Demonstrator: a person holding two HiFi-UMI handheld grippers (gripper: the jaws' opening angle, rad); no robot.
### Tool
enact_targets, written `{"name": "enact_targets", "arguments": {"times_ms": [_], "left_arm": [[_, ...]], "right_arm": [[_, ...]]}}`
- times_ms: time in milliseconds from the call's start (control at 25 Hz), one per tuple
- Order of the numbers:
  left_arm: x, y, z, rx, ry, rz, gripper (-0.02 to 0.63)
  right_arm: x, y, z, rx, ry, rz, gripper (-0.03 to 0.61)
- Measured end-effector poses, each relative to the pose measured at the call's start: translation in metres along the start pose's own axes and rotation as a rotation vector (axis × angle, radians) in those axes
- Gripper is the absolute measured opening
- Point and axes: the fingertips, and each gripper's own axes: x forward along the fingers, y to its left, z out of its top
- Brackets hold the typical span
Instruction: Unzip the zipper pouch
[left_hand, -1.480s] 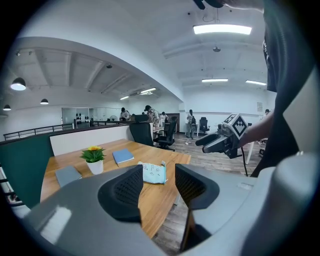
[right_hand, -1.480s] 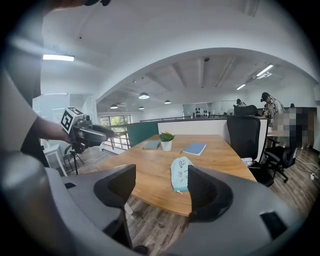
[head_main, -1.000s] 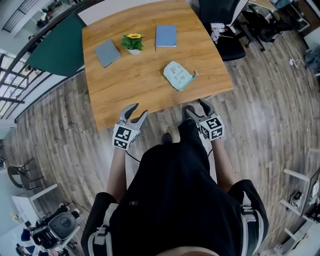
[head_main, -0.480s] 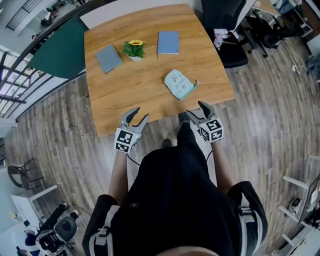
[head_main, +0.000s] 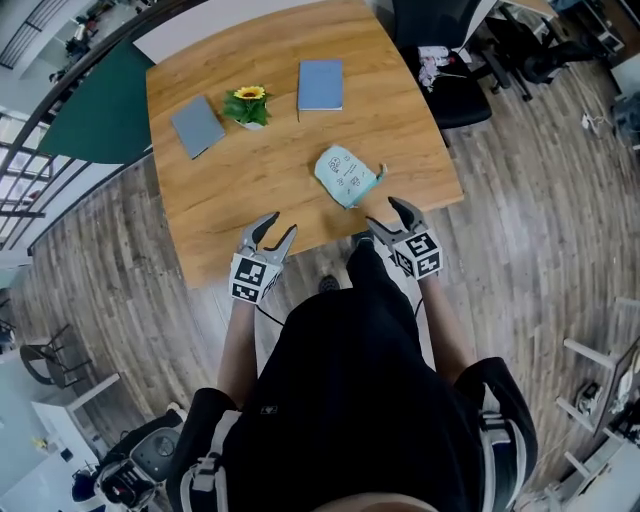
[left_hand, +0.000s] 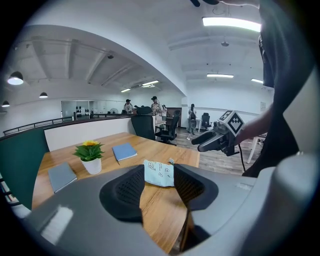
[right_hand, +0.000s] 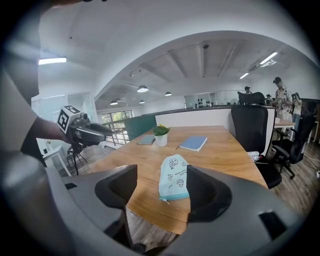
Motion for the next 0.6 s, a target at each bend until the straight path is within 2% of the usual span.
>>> {"name": "enact_targets", "arguments": {"times_ms": [240,440,600], "left_arm": [[0.040,-0.007,-0.001,0.043,0.057,-0.064,0.184],[0.086,-0.015,-0.027,0.211,0.161,-0.076,0.175],[0.117,-0.026,-0.043,0.245,0.199,-0.129,0.170]], "right_arm": [[0.010,-0.018,-0.011,0.024,0.049,0.014,0.288],[0.013,-0.025,-0.036,0.068,0.108,0.032,0.288],[0.021,-0.032,-0.053,0.077,0.137,0.055,0.288]]}}
